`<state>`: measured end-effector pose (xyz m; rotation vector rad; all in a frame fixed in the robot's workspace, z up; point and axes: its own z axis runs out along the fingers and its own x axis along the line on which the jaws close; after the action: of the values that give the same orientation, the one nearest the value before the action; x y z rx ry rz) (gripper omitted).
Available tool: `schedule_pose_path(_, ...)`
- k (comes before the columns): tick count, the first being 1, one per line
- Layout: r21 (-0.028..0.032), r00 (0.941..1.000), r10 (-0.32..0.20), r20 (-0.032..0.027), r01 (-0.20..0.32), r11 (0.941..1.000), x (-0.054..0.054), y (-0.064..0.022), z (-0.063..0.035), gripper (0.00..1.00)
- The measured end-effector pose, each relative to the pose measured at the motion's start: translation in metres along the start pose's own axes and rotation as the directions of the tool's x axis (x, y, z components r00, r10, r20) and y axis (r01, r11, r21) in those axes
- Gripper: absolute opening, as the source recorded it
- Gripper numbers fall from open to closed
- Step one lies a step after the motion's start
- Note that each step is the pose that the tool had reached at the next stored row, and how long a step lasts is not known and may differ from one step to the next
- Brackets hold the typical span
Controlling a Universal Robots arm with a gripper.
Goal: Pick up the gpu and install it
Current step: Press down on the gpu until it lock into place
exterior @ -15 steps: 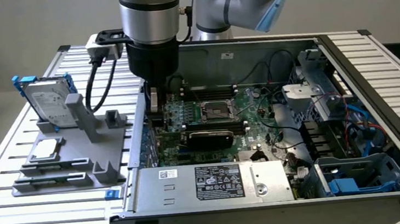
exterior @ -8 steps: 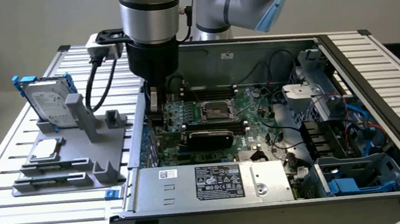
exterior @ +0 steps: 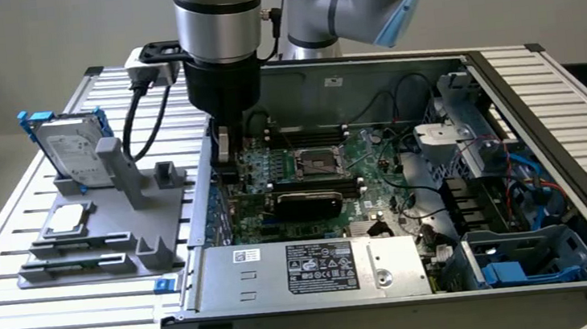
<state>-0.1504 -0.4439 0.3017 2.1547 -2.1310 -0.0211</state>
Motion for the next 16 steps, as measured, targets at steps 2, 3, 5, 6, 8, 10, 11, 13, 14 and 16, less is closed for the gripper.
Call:
schedule_pose_path(2, -0.0001, 1.0000, 0.001, 0.0001, -0.001, 1.0000, -0.0001, 0.0000, 0.0000, 0.11)
schedule_pose_path(3, -0.0001, 1.0000, 0.002, 0.0002, -0.002, 1.0000, -0.0001, 0.0000, 0.0000, 0.11)
schedule_pose_path(5, -0.0002, 1.0000, 0.004, 0.0003, -0.004, 1.0000, -0.0001, 0.0001, 0.0000, 0.11)
schedule_pose_path(6, -0.0002, 1.0000, 0.004, 0.0004, -0.004, 1.0000, -0.0001, 0.0001, 0.0000, 0.11)
schedule_pose_path(8, -0.0004, 1.0000, 0.006, 0.0005, -0.006, 1.0000, -0.0001, 0.0001, 0.0000, 0.11)
schedule_pose_path(10, -0.0005, 1.0000, 0.008, 0.0006, -0.008, 1.0000, -0.0001, 0.0002, 0.0000, 0.11)
schedule_pose_path(11, -0.0005, 1.0000, 0.008, 0.0007, -0.008, 1.0000, -0.0001, 0.0002, 0.0000, 0.11)
schedule_pose_path(13, -0.0006, 1.0000, 0.009, 0.0008, -0.009, 1.0000, -0.0001, 0.0002, 0.0000, 0.11)
schedule_pose_path(14, -0.0006, 0.9999, 0.010, 0.0009, -0.010, 0.9999, -0.0001, 0.0002, 0.0000, 0.11)
schedule_pose_path(16, -0.0007, 0.9999, 0.011, 0.0011, -0.011, 0.9999, -0.0001, 0.0003, 0.0001, 0.11)
